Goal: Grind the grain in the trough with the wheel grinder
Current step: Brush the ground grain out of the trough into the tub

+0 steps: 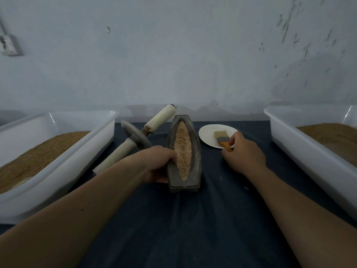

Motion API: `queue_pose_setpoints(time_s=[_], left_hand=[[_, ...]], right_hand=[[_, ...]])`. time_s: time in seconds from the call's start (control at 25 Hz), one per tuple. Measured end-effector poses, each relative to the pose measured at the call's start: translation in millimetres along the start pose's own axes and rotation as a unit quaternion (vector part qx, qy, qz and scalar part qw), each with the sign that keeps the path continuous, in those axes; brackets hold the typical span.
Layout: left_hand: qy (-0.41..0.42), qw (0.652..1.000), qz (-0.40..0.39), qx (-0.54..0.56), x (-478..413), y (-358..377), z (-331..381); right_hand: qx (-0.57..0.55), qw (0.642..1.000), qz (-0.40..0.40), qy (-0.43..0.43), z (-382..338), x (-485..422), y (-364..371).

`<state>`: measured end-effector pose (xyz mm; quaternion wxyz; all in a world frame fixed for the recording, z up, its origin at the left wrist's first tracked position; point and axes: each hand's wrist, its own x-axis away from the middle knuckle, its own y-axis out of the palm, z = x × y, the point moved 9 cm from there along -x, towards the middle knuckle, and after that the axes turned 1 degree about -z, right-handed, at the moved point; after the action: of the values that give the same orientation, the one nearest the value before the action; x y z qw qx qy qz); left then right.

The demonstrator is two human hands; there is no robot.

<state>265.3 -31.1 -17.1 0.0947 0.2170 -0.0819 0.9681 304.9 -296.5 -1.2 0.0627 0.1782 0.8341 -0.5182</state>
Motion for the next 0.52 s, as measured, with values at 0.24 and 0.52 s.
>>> queue_pose_setpoints(time_s=[0.24, 0.52], left_hand=[[-0.007, 0.997, 0.022, 0.072, 10.8, 0.2, -0.3], [0.014, 0.985, -0.082, 0.151, 48.8, 48.9, 2.3]], right_hand=[[0.011, 1.0, 0.003, -0.005, -0.9, -1.6, 0.0], [-0.017, 1.0, 0.0, 0.002, 1.8, -4.3, 2.9]])
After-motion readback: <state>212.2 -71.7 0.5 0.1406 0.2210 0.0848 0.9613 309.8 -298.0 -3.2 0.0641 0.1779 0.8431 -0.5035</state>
